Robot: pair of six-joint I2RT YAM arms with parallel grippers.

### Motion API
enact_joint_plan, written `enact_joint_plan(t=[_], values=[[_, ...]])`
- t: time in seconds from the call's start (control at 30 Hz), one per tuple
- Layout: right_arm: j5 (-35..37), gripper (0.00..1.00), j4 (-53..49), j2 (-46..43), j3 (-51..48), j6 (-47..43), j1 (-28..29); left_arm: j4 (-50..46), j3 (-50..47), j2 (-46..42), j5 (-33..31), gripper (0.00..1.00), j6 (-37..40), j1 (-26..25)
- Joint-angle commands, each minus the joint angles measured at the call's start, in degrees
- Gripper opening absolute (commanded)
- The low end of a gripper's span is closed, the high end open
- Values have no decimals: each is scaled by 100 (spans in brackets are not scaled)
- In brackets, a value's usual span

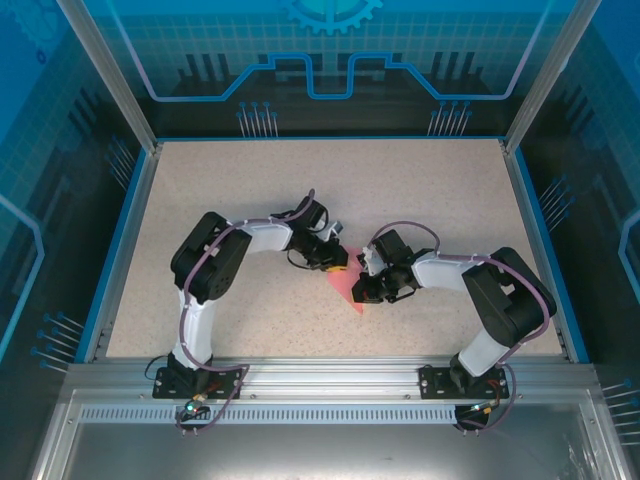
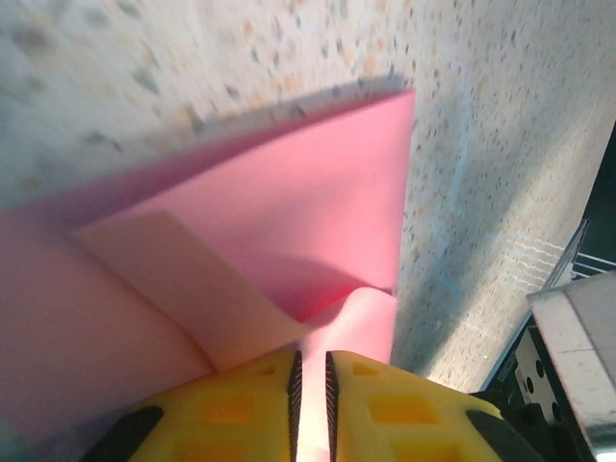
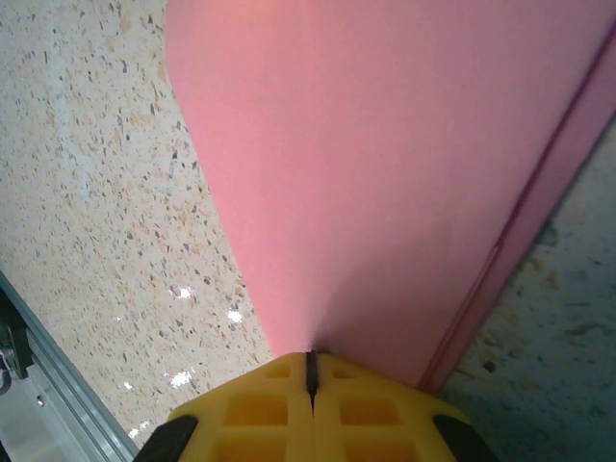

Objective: Fold a paper plane with a square sheet of paper (fold left side to right side)
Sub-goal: Fourth fold the wing at the center of the table, then turn over the paper at the center of the table.

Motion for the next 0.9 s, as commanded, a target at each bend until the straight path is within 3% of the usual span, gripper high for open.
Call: enact_joint_plan(t=[0.0, 0.17, 0.33, 0.47, 0.6, 0.87], values=[[107, 3, -497, -28, -267, -41, 57, 78, 119, -112, -32, 21, 204, 165], [95, 19, -245, -614, -296, -82, 39, 540, -363, -888, 299, 29, 25, 409], [740, 43, -451, -1484, -357, -251, -73, 610, -950, -1568, 119, 37, -91, 660], [1471, 59, -840, -2278, -441, -353, -209, 850, -1272, -1566, 182, 38, -319, 658], [1698, 70, -972, -2993, -615, -348, -289, 1268, -1326, -1188, 387, 38, -578, 541], [1686, 75, -1050, -3456, -830, -313, -339, 1322, -666, -373, 421, 37, -683, 144]])
